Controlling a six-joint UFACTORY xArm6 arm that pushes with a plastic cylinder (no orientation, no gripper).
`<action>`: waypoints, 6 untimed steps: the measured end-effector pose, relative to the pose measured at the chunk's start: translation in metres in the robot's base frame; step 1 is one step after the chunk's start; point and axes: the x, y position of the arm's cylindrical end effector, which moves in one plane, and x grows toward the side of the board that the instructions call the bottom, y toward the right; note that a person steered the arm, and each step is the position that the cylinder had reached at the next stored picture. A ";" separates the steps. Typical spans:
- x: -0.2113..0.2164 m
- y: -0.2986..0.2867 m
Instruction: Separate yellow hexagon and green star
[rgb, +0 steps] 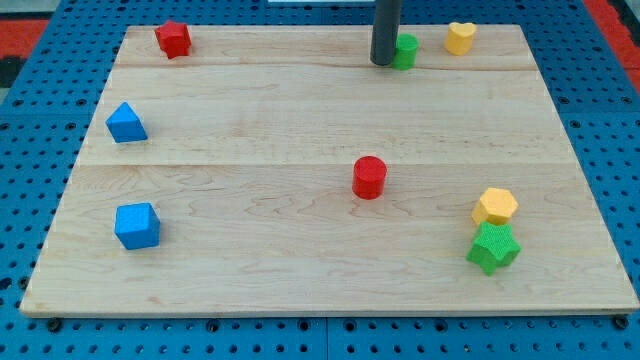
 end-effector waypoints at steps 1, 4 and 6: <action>0.028 0.025; 0.067 0.068; 0.250 0.150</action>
